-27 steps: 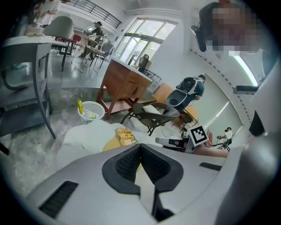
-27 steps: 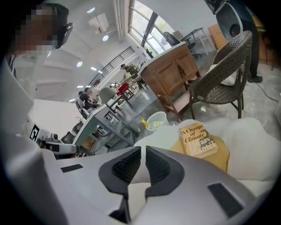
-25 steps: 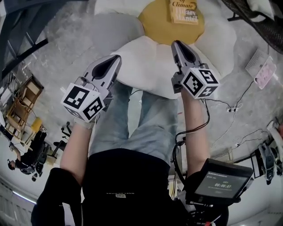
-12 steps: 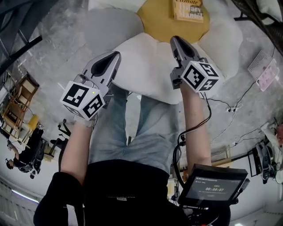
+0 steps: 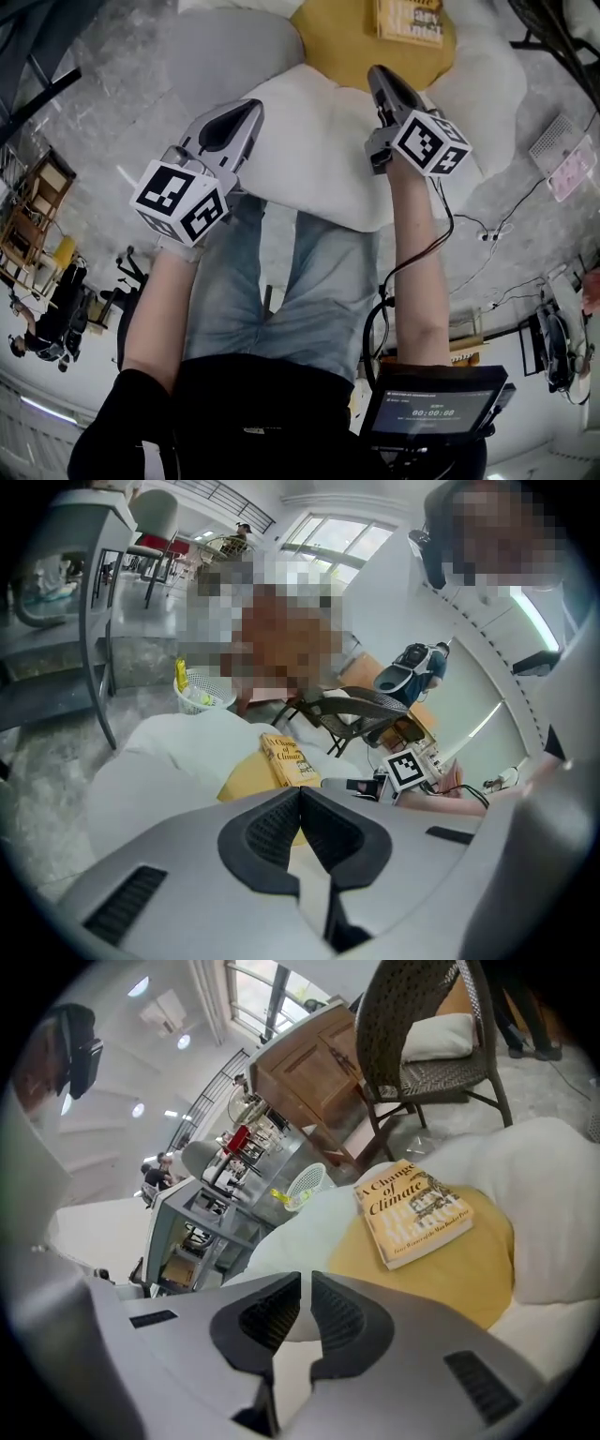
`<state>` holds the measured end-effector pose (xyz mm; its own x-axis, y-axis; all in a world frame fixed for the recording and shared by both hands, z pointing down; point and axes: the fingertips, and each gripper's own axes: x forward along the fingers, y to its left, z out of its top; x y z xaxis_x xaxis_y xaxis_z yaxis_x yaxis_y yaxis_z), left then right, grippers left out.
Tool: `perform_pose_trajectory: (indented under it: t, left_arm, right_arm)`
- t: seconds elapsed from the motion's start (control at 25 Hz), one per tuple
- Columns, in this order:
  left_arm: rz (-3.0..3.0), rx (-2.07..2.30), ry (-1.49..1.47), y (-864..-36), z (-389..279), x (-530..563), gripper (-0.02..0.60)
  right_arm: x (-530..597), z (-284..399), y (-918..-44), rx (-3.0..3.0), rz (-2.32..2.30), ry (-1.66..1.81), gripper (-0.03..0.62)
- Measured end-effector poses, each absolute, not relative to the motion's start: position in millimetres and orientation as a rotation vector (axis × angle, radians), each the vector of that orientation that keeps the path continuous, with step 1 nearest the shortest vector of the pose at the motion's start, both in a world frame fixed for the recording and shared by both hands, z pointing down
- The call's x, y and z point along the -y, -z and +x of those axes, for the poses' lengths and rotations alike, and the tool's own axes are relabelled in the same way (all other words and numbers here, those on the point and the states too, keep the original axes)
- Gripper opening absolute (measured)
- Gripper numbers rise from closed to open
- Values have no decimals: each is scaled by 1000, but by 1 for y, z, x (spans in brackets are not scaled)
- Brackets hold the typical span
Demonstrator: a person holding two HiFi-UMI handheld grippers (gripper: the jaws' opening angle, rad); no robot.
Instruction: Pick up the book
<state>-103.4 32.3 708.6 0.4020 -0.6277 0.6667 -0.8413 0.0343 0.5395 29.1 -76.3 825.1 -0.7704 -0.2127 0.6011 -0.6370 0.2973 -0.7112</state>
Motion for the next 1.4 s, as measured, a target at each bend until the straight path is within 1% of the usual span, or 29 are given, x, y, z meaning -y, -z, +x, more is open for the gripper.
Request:
perform_pose_trajectory:
  t: [0.24,0.44,0.68,0.88,0.92,1.04,1.16,1.4]
  left_arm:
    - [1679,1290,-290,-728,-97,-29,14]
    - [1669,1288,-319,-748,-98,-29,14]
    - [1660,1292,-328,-764,-86,-36,14]
    - [1647,1285,-335,-775,-90,-35,14]
    - [1645,1283,-337,-777,-90,-35,14]
    - [1642,1277,-338,-787,-90,-33,14]
    - [1635,1275,-337,-797,-90,-32,14]
    - [1623,1278,-343,-793,-92,-38,14]
  right_arm:
    - [81,34,-858,2154,752,-1528,28]
    - [91,32,-882,2131,747,-1656,28]
    - [93,41,-906,2105,738,-1753,28]
    - [97,35,-925,2081,744,-1817,32]
    - [98,34,-929,2075,743,-1835,41]
    - [98,32,-945,2050,734,-1886,99]
    - [103,33,-959,2032,733,-1948,125]
    - [106,27,-961,1941,704,-2216,205]
